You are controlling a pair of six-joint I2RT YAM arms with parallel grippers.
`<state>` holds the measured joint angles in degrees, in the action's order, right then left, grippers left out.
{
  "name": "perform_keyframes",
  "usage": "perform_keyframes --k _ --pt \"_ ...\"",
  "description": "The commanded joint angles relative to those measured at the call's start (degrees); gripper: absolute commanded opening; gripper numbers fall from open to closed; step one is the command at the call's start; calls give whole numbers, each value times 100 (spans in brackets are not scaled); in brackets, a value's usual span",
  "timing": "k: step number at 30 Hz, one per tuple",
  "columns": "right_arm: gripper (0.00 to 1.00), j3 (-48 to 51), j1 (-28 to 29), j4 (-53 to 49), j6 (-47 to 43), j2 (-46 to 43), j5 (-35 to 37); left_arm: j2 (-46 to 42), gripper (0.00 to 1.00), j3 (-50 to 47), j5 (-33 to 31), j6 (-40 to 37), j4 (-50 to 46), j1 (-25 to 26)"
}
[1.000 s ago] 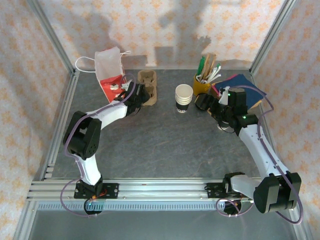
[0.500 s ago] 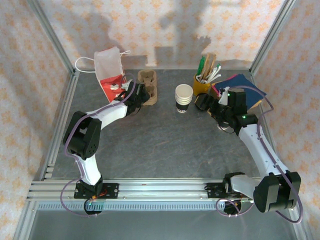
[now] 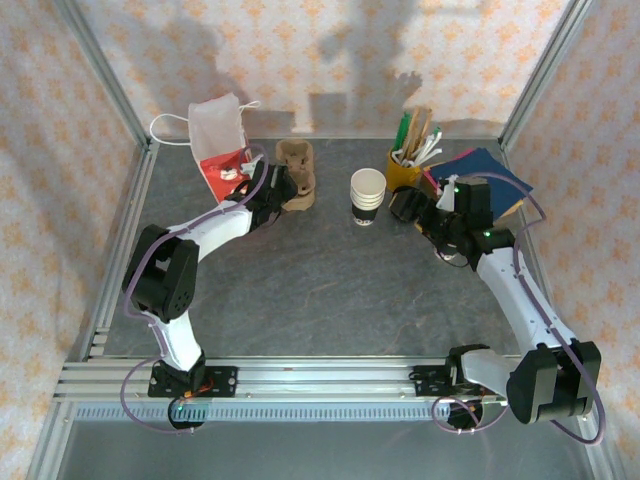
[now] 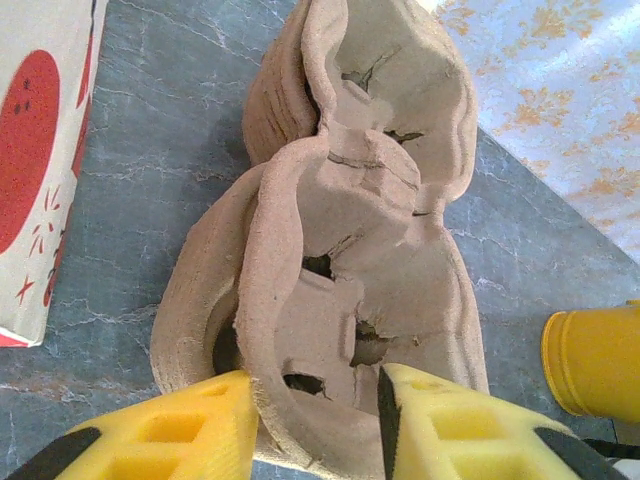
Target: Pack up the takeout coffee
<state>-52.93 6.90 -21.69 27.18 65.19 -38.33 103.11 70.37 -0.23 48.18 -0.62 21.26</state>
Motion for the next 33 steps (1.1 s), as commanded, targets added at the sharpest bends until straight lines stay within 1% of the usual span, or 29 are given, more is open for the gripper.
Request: perform_keyframes --k 1,7,9,13,17,21,27,28,33 --pt "97 44 -31 -46 -29 -4 141 -93 34 198 88 41 157 -76" --pt "97 133 -31 -30 -3 -16 176 -324 25 109 65 44 246 -111" --pt "97 146 -30 -28 7 -23 175 -391 20 68 146 55 329 -145" --pt "97 116 -31 -46 16 -24 176 -605 10 -150 391 162 787 -216" --pt "97 93 -30 -89 4 -65 211 -700 2 -142 572 198 915 -256" --pt "97 103 -33 -121 13 -85 229 -754 0 -111 617 178 895 -254" --pt "97 50 -30 -138 -8 -154 229 -1044 0 -145 695 55 817 -247" --pt "97 11 -31 -129 -38 -193 225 -1136 0 -140 689 -16 734 -232" --pt "95 -130 -31 253 -126 -541 96 -1525 0 275 170 -507 -256 10"
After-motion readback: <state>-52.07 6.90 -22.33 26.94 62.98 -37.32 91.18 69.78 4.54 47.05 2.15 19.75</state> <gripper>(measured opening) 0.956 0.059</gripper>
